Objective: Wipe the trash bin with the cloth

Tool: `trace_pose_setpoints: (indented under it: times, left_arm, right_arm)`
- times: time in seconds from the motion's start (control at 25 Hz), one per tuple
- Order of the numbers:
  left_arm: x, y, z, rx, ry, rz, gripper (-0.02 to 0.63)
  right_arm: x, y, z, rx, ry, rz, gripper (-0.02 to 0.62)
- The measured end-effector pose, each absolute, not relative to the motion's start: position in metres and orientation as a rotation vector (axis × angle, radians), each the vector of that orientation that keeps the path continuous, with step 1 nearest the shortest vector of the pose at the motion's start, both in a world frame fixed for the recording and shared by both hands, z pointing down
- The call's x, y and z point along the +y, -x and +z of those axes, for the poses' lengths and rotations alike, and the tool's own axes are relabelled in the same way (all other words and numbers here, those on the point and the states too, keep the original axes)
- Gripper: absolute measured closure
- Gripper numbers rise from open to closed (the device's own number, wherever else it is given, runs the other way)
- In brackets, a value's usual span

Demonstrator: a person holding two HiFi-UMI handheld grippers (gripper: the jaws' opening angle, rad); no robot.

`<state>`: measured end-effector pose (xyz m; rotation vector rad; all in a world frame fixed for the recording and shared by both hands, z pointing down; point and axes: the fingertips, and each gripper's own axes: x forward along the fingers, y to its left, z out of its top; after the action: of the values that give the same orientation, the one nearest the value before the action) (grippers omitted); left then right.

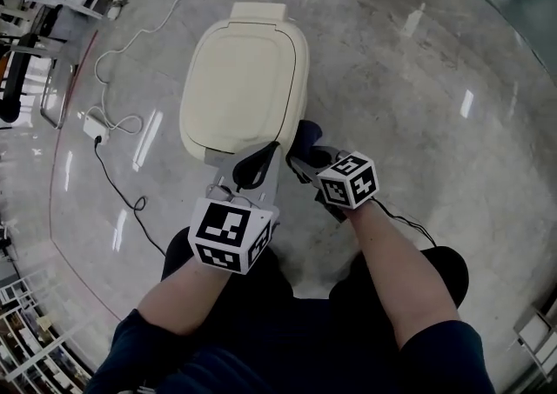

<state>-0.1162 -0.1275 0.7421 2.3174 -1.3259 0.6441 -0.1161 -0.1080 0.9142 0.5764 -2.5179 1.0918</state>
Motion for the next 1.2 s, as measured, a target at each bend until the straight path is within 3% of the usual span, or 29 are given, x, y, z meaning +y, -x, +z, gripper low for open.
trace_pose_setpoints:
  times: [0.56,0.92,1.2]
  left_arm:
    - [-0.132,0.098,0.698,-1.357,-2.339,0.651,0.609]
    - [-0.103,0.087,0.559,-1.315,-2.330,0.575,0.609]
    - [-0.066,0.082,0.412,-1.269,-2.362,0.529,0.609]
  right_arm:
    - [-0.107,0.083,0.811,-2.525,-0.695,0.984,0.541]
    - [-0.098,0.006,0.653,-2.468,-0.886,0.815,0.541]
    - [-0.069,0.007,0.484,-2.524,-0.894,0.764,0.541]
